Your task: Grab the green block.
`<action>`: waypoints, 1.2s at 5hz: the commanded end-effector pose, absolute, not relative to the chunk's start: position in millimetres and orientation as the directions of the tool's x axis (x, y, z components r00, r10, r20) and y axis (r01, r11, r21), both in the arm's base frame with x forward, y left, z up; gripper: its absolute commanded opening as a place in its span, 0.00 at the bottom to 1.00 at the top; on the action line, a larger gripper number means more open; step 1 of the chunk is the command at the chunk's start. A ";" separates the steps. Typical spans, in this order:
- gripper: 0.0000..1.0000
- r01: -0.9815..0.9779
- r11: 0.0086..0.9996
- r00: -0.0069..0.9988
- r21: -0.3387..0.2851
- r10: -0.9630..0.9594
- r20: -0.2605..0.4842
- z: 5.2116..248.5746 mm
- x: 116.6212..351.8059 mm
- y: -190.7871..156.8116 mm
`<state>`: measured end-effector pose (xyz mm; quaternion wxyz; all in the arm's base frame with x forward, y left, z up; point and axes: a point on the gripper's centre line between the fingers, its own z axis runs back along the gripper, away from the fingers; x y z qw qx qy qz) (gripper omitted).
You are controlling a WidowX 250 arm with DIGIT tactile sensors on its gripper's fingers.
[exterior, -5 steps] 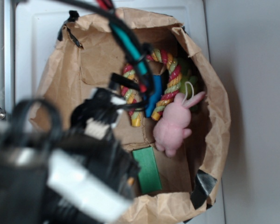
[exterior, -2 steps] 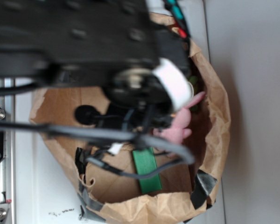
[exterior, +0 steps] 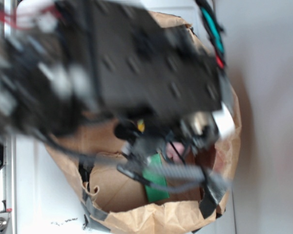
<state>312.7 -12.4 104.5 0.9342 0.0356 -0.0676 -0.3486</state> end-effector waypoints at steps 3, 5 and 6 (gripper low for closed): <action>1.00 0.892 0.404 0.400 0.203 -0.914 0.063 88.2 298.9 -56.3; 1.00 0.892 0.404 0.400 0.203 -0.914 0.063 88.2 298.9 -56.3; 1.00 0.892 0.404 0.400 0.203 -0.914 0.063 88.2 298.9 -56.3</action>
